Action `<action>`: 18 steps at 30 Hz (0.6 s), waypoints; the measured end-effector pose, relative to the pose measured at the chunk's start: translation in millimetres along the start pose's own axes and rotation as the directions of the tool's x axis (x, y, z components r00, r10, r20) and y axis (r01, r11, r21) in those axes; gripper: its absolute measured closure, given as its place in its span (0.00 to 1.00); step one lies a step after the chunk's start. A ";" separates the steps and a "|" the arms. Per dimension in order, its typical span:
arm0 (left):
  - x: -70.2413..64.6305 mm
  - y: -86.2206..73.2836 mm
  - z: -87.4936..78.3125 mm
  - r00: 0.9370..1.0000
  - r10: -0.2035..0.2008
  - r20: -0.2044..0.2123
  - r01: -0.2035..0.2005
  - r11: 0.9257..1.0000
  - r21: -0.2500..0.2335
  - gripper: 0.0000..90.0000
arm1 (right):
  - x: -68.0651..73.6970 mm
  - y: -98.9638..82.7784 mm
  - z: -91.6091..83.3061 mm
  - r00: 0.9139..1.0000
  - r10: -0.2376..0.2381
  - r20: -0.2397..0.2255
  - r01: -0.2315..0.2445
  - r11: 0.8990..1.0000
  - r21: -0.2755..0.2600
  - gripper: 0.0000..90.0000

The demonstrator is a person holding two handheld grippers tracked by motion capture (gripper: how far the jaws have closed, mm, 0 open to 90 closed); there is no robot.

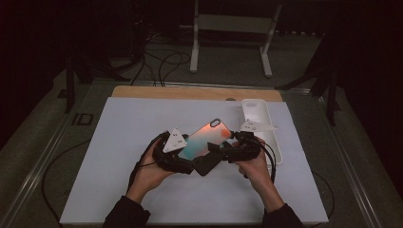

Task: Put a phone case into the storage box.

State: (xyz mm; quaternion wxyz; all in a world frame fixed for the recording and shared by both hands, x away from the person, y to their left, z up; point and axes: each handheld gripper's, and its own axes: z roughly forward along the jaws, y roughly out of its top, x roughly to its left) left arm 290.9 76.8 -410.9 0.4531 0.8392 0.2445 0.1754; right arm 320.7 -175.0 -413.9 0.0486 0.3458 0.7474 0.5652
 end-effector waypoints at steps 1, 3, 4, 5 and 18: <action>-0.5 0.3 0.2 1.000 -0.003 0.004 0.003 1.000 -0.005 0.19 | 0.0 0.0 0.0 1.000 0.000 0.000 0.000 1.000 0.000 0.25; -1.6 0.7 1.2 1.000 -0.001 0.001 0.001 1.000 -0.002 0.19 | -0.1 1.0 1.5 0.999 0.033 -0.009 -0.033 0.999 -0.005 0.33; -1.4 0.2 2.2 1.000 0.000 -0.007 0.000 1.000 0.005 0.19 | -0.4 1.3 2.0 0.999 0.043 -0.013 -0.043 0.999 -0.006 0.37; -1.4 0.2 2.2 1.000 0.000 -0.007 0.000 1.000 0.005 0.19 | -0.4 1.3 2.0 0.999 0.043 -0.013 -0.043 0.999 -0.006 0.37; -3.4 -1.9 10.7 1.000 -0.002 -0.017 0.002 0.999 0.044 0.19 | 1.2 5.9 7.8 0.989 0.137 -0.062 -0.137 0.991 0.011 0.80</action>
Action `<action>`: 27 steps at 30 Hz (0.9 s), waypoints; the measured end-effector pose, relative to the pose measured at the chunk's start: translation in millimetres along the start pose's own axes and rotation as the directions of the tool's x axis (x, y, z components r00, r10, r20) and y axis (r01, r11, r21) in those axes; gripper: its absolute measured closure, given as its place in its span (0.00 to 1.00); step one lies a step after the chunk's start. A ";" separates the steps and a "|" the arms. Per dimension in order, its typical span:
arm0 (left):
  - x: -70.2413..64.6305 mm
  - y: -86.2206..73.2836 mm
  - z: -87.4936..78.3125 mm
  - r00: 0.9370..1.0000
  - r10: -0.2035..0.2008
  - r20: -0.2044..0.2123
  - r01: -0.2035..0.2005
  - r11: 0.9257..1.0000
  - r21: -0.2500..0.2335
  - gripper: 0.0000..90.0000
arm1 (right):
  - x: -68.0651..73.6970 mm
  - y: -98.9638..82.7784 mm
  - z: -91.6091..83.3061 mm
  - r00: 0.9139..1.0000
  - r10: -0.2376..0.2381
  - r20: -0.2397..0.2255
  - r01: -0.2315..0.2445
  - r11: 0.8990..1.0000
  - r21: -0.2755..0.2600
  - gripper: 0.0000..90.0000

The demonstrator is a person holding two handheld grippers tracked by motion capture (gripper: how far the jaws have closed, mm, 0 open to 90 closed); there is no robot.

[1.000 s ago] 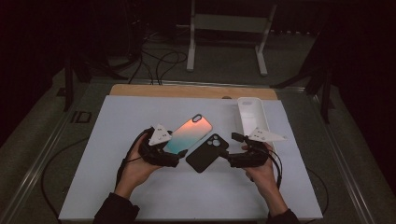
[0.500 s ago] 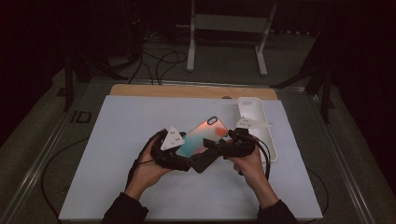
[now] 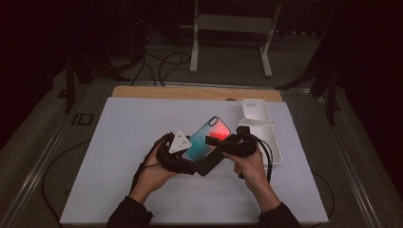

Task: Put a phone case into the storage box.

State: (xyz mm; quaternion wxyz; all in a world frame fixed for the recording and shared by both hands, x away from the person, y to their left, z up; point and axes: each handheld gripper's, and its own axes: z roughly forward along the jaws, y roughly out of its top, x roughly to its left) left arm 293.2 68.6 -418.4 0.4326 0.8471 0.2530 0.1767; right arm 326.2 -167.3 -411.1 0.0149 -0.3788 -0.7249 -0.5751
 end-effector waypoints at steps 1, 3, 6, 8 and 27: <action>-0.2 0.0 0.1 1.000 0.000 0.000 0.000 1.000 0.000 0.19 | 0.5 0.4 -0.2 1.000 0.005 -0.008 -0.005 1.000 -0.002 0.82; -1.5 -0.2 0.3 1.000 0.003 -0.011 -0.003 1.000 -0.011 0.19 | 1.4 1.7 -0.5 0.999 0.009 -0.034 -0.010 1.000 -0.017 0.89; -1.1 -0.3 0.8 1.000 -0.005 -0.006 0.005 1.000 -0.012 0.18 | 4.3 2.4 -0.7 0.998 0.014 -0.063 -0.016 0.999 -0.031 0.96; -0.5 -0.4 1.1 1.000 -0.013 -0.009 0.013 1.000 -0.011 0.15 | 7.0 2.8 -0.7 0.999 -0.008 -0.039 0.007 1.000 -0.026 0.96; 16.6 -8.9 -10.2 0.980 -0.113 0.161 0.121 0.992 -0.039 0.08 | 9.9 5.7 -11.3 0.990 -0.135 -0.044 0.133 0.990 -0.056 0.96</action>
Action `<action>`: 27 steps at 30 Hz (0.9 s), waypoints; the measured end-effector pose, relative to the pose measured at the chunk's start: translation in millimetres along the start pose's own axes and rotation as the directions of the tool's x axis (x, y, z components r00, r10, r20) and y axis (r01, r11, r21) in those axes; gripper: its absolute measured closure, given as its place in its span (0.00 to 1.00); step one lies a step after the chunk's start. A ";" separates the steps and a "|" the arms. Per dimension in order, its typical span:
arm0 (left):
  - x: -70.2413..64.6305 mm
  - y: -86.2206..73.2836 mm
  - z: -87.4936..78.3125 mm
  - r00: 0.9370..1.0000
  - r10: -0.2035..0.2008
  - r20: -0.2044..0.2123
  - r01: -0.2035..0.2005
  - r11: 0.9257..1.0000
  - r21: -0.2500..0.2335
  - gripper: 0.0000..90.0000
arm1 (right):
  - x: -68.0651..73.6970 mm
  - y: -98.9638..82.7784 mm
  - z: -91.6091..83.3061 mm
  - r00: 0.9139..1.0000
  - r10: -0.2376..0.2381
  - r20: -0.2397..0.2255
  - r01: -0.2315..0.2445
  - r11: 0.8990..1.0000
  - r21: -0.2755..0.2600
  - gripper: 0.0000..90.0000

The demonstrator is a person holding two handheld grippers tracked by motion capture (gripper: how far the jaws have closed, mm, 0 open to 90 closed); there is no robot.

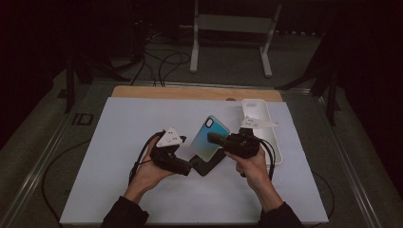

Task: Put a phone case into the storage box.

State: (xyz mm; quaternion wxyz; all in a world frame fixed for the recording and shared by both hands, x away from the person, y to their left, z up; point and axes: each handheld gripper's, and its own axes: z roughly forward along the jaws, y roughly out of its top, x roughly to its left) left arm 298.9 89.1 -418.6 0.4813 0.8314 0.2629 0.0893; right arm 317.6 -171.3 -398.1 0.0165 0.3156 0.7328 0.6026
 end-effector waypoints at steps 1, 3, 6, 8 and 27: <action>0.2 -0.3 0.2 1.000 -0.003 0.003 0.003 1.000 0.001 0.06 | 1.9 1.8 -2.2 1.000 -0.021 -0.016 0.021 1.000 -0.010 0.96; 1.0 -1.1 0.8 1.000 -0.008 0.018 0.008 1.000 0.003 0.04 | 3.8 3.8 -4.0 0.998 -0.044 -0.034 0.043 0.999 -0.024 0.96; 1.4 -1.7 1.1 0.999 -0.018 0.043 0.018 1.000 -0.005 0.02 | 5.8 6.0 -5.2 0.996 -0.074 -0.054 0.072 0.997 -0.031 0.96; 2.1 -1.5 1.0 0.997 -0.029 0.067 0.029 1.000 -0.010 0.01 | 8.0 8.5 -5.3 0.992 -0.093 -0.088 0.090 0.995 -0.036 0.96; 1.1 -5.2 0.3 0.978 0.011 0.209 -0.005 1.000 -0.029 0.53 | 16.0 7.0 2.3 0.954 -0.166 -0.250 0.179 0.983 0.029 0.96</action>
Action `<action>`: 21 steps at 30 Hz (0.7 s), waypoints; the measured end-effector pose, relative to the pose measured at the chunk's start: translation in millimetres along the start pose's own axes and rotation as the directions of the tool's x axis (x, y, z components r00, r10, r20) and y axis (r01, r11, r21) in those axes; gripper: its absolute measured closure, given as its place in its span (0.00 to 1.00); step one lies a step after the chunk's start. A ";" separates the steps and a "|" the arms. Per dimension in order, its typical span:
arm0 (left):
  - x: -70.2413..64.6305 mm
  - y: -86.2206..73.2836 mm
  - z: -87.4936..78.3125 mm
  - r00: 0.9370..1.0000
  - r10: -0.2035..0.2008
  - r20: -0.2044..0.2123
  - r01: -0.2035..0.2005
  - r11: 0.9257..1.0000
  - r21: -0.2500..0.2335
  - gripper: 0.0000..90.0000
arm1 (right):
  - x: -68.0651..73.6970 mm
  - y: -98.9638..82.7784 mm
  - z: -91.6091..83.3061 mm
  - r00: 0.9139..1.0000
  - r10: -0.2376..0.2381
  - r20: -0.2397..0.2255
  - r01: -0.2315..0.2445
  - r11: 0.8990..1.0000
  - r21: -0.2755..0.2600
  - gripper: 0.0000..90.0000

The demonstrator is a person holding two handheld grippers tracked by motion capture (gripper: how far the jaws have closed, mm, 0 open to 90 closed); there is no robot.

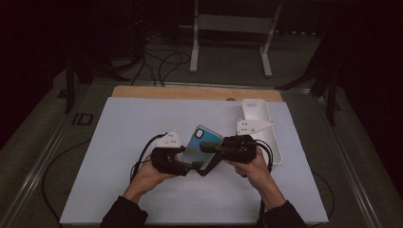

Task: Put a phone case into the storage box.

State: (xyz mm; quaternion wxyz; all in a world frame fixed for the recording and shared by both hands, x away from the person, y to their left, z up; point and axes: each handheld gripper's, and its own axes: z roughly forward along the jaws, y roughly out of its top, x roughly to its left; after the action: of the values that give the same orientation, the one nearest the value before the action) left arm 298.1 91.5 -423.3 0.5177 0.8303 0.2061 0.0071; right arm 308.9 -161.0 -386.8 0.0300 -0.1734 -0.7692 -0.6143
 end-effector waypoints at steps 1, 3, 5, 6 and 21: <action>-0.9 -1.0 -0.1 1.000 0.010 0.011 -0.010 1.000 0.003 0.57 | -1.7 -0.3 -1.4 1.000 -0.002 -0.005 0.002 1.000 0.000 0.96; -1.6 -1.5 0.1 1.000 0.012 0.017 -0.012 1.000 0.004 0.62 | -2.6 -0.4 -2.0 1.000 -0.002 -0.005 0.002 1.000 -0.001 0.95; -3.8 -2.7 1.8 1.000 0.025 0.018 -0.025 1.000 0.009 0.70 | -6.3 -1.4 -3.0 1.000 -0.002 -0.006 0.002 1.000 0.006 0.92; -3.8 -2.7 1.8 1.000 0.025 0.018 -0.025 1.000 0.009 0.74 | -6.3 -1.4 -3.0 1.000 -0.002 -0.006 0.002 1.000 0.006 0.92; -5.0 -6.7 5.8 0.998 0.031 -0.061 -0.030 0.999 0.013 0.96 | -5.7 -5.7 9.0 0.973 -0.016 0.230 -0.006 0.995 0.099 0.17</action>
State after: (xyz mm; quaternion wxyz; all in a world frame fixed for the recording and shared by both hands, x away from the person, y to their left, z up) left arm 292.6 87.3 -430.8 0.5059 0.8360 0.2091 0.0393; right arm 314.0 -154.8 -395.8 -0.0523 -0.2398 -0.7974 -0.5513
